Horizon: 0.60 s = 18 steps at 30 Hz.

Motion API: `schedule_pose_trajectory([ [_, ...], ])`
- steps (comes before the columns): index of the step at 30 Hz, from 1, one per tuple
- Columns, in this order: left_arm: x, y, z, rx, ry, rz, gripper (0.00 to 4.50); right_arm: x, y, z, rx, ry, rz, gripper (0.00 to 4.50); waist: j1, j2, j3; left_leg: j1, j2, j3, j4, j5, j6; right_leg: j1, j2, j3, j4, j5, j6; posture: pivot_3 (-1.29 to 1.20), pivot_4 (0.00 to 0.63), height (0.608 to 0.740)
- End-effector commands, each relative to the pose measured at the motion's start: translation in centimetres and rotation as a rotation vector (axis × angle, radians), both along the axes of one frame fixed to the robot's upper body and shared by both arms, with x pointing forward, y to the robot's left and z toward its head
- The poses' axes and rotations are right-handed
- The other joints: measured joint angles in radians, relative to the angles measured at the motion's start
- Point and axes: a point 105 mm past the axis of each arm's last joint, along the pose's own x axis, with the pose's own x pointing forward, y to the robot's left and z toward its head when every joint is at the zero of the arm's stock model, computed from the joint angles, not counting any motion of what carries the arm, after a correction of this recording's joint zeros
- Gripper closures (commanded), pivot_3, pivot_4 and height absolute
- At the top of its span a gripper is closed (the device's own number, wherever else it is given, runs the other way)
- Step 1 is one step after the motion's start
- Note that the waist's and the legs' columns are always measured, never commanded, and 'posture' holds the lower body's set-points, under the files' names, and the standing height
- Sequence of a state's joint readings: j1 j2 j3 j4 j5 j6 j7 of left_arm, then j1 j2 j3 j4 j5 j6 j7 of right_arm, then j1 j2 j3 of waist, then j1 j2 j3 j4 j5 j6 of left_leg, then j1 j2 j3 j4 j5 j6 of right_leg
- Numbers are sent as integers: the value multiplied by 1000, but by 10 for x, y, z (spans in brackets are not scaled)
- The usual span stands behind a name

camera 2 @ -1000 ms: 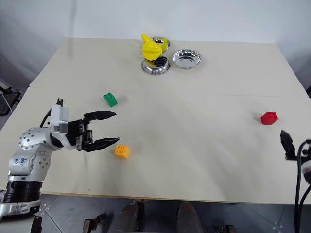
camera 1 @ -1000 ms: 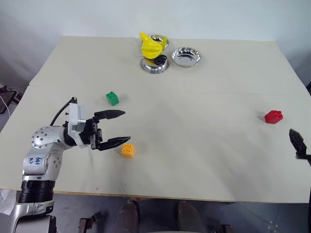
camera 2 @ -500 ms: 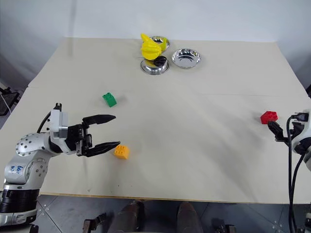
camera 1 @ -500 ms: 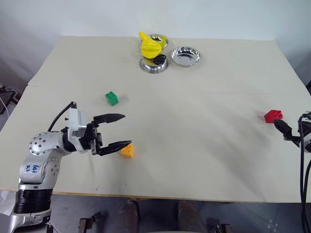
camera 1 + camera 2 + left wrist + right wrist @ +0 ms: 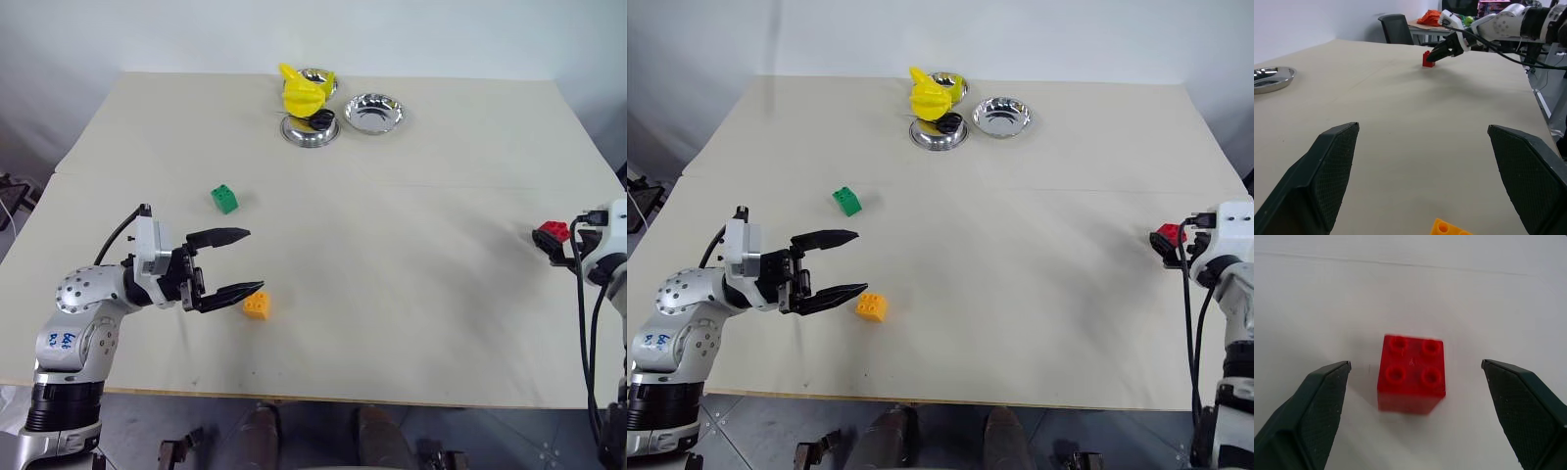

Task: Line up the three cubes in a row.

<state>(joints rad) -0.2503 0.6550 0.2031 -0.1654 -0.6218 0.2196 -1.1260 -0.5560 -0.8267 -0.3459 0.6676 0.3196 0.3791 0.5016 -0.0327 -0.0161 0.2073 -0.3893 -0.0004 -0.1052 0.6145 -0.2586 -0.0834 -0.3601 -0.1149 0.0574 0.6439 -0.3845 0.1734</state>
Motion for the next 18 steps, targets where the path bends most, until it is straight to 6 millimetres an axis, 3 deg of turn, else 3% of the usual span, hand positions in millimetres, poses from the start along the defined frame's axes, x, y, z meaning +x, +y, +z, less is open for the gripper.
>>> schedule_pose_trajectory([
  [1, -5, 2, 12, 11, -53, 0, 19, 7, 0, 5, 12, -27, 11, 0, 1, 0, 0, 0, 0, 0, 0, 0, 0, 0, 0, 0, 0, 0, 0, 0, 150, 740],
  [3, -6, 3, 12, 13, -54, 3, 19, 10, 1, 4, 42, -28, 12, 0, 1, 0, 0, 0, 0, 0, 0, 0, 0, 0, 0, 0, 0, 0, 0, 0, 150, 740],
  [6, -7, 4, 13, 14, -58, 8, 0, 13, 1, 2, 34, -22, 16, 593, 1, 0, 0, 0, 0, 0, 0, 0, 0, 0, 0, 0, 0, 0, 0, 0, 150, 740],
  [13, -6, 6, 14, 15, -67, 24, 0, 19, 9, 6, 15, -32, 60, 2865, 0, 0, 0, 0, 0, 0, 0, 0, 0, 0, 0, 0, 0, 0, 0, 0, 150, 740],
  [16, -6, 7, 13, 15, -66, 27, 0, 28, 45, 32, 58, -102, 285, 2975, -7, 0, 0, 0, 0, 1, 0, 0, 0, 0, 0, 0, 0, 0, 0, 0, 150, 740],
  [18, -6, 8, 12, 16, -61, 25, 0, 24, 87, 50, 29, -145, 567, 2975, -12, 1, 1, 0, 0, 1, 0, 0, -1, 0, 0, 0, 0, 0, 0, 0, 150, 740],
])
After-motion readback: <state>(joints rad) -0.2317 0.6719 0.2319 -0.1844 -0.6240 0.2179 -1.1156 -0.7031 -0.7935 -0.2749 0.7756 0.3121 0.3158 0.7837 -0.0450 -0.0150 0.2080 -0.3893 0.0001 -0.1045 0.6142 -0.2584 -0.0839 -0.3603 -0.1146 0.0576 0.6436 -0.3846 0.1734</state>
